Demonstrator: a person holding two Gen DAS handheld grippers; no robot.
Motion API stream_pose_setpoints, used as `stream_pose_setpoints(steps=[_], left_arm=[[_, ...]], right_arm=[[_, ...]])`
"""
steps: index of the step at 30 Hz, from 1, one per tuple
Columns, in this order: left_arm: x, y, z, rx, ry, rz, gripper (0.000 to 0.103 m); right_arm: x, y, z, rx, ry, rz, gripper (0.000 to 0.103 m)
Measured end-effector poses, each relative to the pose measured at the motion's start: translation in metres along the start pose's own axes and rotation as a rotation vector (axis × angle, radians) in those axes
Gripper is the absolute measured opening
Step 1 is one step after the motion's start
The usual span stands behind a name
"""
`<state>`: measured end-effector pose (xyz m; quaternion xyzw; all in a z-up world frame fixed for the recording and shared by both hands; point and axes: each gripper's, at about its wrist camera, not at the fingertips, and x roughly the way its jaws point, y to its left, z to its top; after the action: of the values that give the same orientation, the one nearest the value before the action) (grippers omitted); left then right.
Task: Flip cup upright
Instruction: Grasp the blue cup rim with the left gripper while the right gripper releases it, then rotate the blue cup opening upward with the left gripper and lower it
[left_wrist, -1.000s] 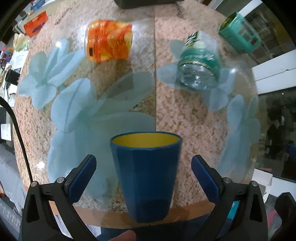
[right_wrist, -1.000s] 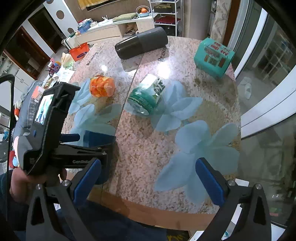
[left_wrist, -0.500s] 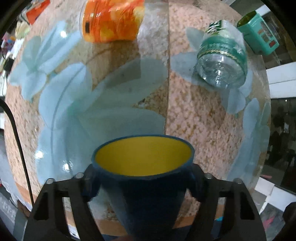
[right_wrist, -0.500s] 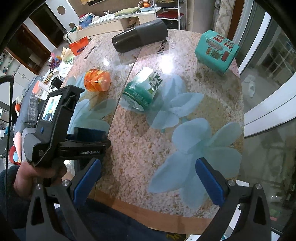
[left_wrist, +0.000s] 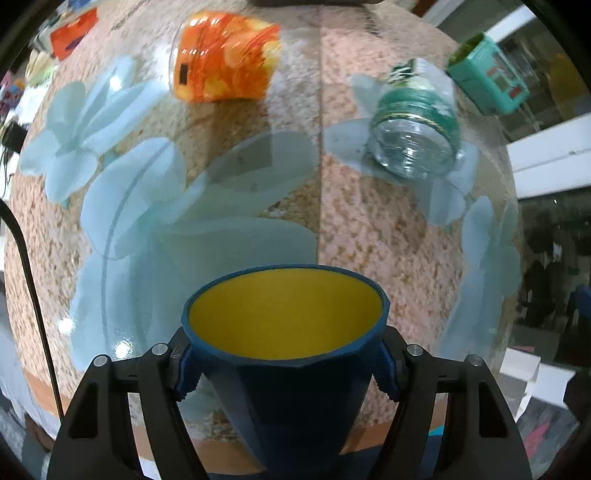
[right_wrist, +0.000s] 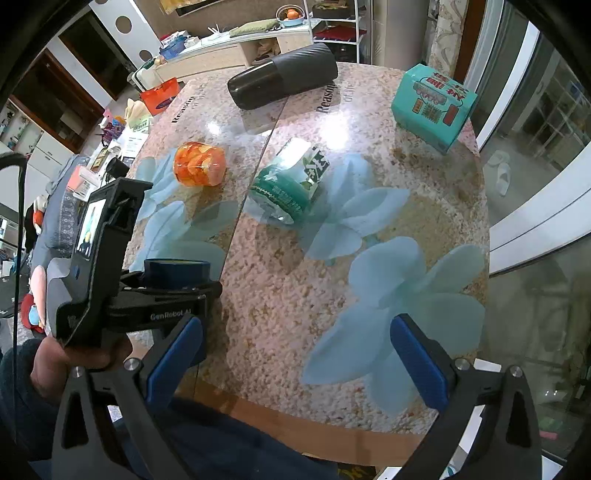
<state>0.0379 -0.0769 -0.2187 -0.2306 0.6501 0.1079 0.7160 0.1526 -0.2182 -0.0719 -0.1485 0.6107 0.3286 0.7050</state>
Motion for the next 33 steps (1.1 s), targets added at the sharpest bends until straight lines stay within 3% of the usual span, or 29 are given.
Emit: stream_pose_setpoints(steps=[7,11,16,22,28,33], left_arm=[[-0.038,-0.009,-0.016,0.097,-0.172,-0.091,0.077],[-0.06,-0.012,-0.015,0.142,-0.304,-0.117,0.077],[-0.08,-0.015,-0.017,0.216,-0.47,-0.113,0.077],[-0.089,-0.031,-0.027,0.363,-0.679,-0.034,0.077],[-0.077,-0.038,-0.034,0.388,-0.777,0.007,0.077],[-0.061,-0.037,-0.036,0.373,-0.785,-0.039,0.077]], right_arm=[[-0.003,0.002,-0.005,0.011,-0.009,-0.007,0.102],[-0.014,0.0,-0.005,0.033,-0.071,0.02,0.102],[-0.026,0.006,-0.004,0.022,-0.155,0.043,0.102],[-0.024,0.012,-0.004,-0.008,-0.19,0.039,0.102],[-0.019,0.011,-0.007,-0.005,-0.178,0.016,0.102],[-0.012,0.009,-0.013,-0.012,-0.152,0.01,0.102]])
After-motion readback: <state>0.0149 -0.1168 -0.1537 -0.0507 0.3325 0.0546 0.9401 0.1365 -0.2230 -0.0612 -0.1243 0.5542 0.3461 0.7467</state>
